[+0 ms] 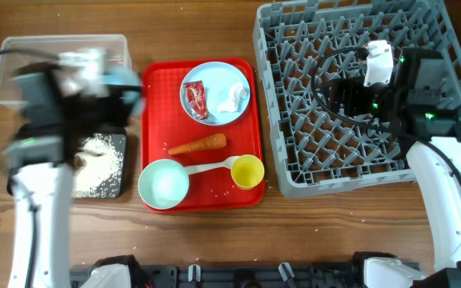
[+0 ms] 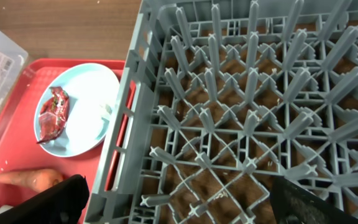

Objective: Sort waste into correct bins and load items into the dishwasher rack
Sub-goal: 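Set the small blue bowl back on the red tray, then grasp the orange carrot with the left gripper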

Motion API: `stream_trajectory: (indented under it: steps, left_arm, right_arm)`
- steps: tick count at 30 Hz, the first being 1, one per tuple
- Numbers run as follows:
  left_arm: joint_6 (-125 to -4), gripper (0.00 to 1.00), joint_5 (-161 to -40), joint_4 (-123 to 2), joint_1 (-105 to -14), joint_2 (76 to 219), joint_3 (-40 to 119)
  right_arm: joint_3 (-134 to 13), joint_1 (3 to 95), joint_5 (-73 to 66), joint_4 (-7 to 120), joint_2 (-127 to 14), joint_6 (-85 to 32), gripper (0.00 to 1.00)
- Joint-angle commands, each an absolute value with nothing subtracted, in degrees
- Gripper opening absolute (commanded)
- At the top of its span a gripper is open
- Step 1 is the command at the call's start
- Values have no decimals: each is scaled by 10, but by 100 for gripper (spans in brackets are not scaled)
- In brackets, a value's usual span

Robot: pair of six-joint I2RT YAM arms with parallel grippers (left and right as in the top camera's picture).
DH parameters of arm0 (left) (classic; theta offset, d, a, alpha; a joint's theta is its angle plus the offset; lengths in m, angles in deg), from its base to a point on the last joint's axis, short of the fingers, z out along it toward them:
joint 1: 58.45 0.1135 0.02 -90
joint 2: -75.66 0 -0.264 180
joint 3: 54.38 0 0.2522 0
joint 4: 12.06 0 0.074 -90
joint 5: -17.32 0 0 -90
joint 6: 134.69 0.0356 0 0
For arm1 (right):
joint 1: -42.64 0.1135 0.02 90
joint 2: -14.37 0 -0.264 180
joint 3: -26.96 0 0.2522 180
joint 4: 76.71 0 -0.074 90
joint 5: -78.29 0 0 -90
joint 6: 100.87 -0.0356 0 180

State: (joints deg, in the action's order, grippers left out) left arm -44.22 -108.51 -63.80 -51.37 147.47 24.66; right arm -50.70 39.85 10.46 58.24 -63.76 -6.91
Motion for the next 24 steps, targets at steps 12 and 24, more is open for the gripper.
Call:
stream_trajectory:
  steps: [12,24]
  left_arm:
    - [-511,66,-723,-568,-729,1770,243]
    - [-313,86,-736,-666,-868,1768,287]
  right_arm:
    - [-510,400,101,579,-642,-66,96]
    - [-510,400,101,577,-642,-66,96]
